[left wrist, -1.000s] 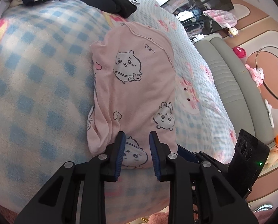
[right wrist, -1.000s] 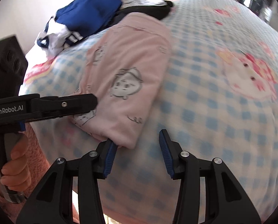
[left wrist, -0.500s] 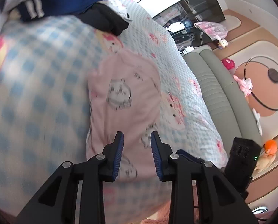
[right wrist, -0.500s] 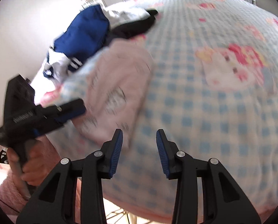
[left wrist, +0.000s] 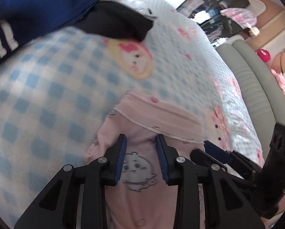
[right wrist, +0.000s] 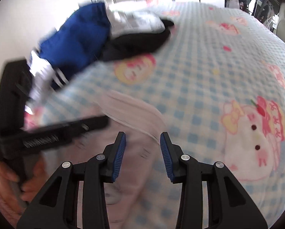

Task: Fold clothes

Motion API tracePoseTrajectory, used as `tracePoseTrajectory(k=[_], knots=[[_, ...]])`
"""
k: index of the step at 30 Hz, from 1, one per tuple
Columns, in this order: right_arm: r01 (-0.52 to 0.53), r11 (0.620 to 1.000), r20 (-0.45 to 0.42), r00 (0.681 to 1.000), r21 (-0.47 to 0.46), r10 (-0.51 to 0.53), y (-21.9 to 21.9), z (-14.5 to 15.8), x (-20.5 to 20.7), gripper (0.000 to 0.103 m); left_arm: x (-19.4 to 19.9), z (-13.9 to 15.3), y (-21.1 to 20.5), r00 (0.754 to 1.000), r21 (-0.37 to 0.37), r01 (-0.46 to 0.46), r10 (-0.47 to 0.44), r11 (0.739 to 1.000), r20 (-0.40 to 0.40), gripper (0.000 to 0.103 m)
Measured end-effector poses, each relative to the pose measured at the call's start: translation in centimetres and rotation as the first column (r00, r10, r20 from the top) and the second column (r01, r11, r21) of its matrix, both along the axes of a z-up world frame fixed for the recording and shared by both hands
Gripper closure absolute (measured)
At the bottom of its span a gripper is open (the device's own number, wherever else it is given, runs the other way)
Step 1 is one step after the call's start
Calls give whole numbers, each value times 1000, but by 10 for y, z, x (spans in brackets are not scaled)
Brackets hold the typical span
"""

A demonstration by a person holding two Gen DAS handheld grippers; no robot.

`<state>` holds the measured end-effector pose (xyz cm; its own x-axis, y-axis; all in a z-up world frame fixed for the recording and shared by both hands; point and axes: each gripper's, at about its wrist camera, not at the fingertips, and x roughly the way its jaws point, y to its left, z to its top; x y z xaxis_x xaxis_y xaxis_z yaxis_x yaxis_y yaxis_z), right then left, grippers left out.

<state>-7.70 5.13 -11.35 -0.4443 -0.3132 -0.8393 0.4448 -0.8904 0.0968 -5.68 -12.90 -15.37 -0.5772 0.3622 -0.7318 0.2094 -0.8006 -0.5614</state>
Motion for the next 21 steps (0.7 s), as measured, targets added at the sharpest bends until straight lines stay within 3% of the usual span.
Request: tracePoseTrajectory(k=[1, 4, 7, 11, 12, 15, 16, 18, 21], knots=[[17, 1000, 12, 1000, -3, -17, 5, -6, -2, 64, 0, -1, -4, 1000, -2, -11, 11, 1000, 13, 82], [74, 994, 75, 995, -75, -68, 25, -15, -6, 59, 8, 6, -12, 998, -61, -56, 56, 997, 6, 85], [99, 988, 71, 993, -115, -91, 35, -6, -3, 59, 23, 14, -19, 997, 3, -68, 68, 998, -32, 73], [44, 989, 10, 999, -139, -43, 31, 13, 12, 59, 52, 19, -4, 997, 53, -24, 28, 998, -69, 71], [25, 992, 17, 1000, -126, -23, 27, 10, 19, 59, 61, 16, 1, 998, 36, -6, 9, 999, -65, 71], [-15, 998, 35, 999, -55, 16, 19, -6, 41, 59, 72, 4, 10, 999, -174, -32, 38, 984, 30, 71], [-1, 1000, 38, 999, -18, 2, 21, -14, 46, 59, 75, 0, 1, 996, -182, -59, 71, 982, 60, 71], [58, 998, 72, 996, -19, -57, 37, -27, 53, 59, 84, 3, -18, 992, -70, -107, 111, 992, 56, 73], [144, 981, 102, 986, -127, -131, 62, -18, 64, 59, 99, 23, -12, 997, -77, -71, 71, 994, -2, 71]])
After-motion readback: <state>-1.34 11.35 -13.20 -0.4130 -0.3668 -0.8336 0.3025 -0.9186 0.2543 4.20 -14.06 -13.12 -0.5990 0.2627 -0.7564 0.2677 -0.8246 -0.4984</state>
